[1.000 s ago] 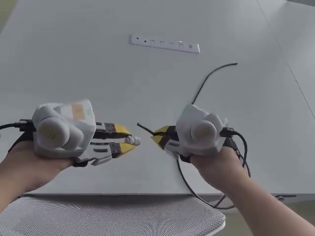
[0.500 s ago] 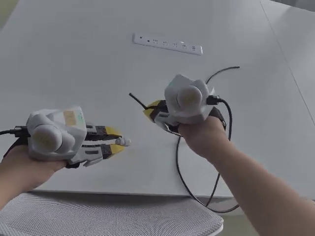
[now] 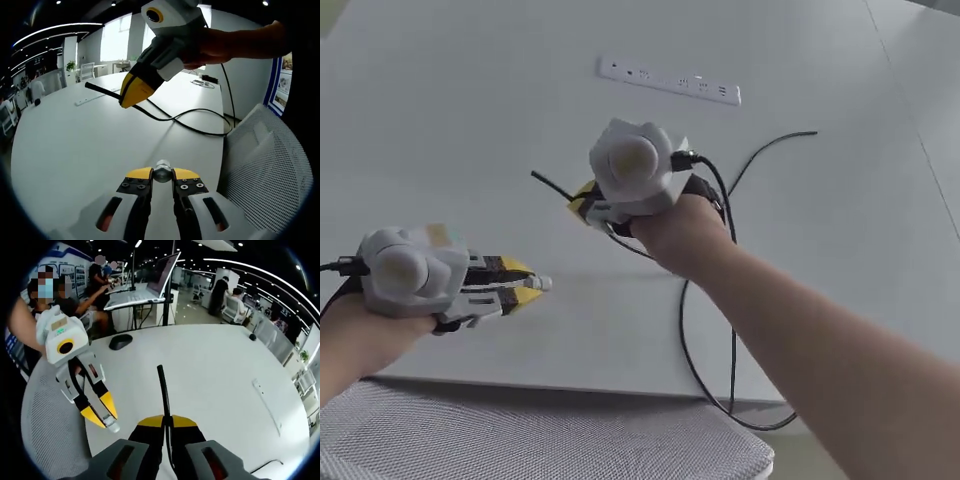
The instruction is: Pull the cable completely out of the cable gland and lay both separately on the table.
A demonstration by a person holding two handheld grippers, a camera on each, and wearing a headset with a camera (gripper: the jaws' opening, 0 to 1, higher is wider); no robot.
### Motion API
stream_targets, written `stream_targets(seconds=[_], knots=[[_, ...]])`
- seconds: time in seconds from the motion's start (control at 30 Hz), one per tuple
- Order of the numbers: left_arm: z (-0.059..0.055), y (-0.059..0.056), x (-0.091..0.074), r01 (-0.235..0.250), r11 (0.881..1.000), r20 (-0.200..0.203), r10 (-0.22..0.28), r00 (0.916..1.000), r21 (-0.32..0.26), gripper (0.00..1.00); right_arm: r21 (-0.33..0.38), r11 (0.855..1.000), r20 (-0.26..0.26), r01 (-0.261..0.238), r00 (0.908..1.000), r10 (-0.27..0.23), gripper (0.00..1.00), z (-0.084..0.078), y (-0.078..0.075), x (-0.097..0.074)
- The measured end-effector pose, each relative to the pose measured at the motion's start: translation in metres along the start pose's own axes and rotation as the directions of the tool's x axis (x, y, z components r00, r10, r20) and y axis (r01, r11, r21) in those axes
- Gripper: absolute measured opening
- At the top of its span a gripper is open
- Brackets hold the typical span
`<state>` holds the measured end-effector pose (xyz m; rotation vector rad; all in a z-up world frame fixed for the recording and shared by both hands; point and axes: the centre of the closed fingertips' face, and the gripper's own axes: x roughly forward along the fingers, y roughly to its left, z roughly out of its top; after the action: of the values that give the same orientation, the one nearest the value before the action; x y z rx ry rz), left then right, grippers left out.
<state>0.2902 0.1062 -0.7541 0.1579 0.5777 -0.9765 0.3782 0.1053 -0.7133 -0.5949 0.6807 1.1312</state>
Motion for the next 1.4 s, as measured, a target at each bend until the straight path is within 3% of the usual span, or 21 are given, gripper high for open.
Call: stream_targets(seconds=[0.37,0.5,0.73,0.93,1.4], knots=[[-0.015,0.017,0.008,-0.041,0.998,-0.003,0.041,0.9992,-0.057,0.16,-0.013,0.999,-0.030,-0.036,0.9989,0.035,0.00,0.010,0.009,0.043],[-0.020,0.021,0.010,-0.050,0.997,-0.007,0.050,0.9987,-0.061,0.16,-0.068,0.996,-0.037,-0.064,0.9974,0.061,0.00,0.016,0.019,0.055],[-0.030,0.022,0.012,-0.044,0.996,-0.016,0.043,0.9990,-0.082,0.16,-0.063,0.993,-0.092,-0.102,0.9912,0.096,0.00,0.005,0.031,0.072],[-0.039,0.029,0.013,-0.061,0.993,-0.028,0.059,0.9979,-0.096,0.16,-0.075,0.988,-0.152,-0.133,0.9810,0.120,0.00,-0.011,0.033,0.087],[-0.044,0.030,0.016,-0.056,0.994,-0.047,0.052,0.9976,-0.097,0.16,-0.121,0.978,-0.221,-0.169,0.9652,0.140,0.00,-0.029,0.040,0.111]])
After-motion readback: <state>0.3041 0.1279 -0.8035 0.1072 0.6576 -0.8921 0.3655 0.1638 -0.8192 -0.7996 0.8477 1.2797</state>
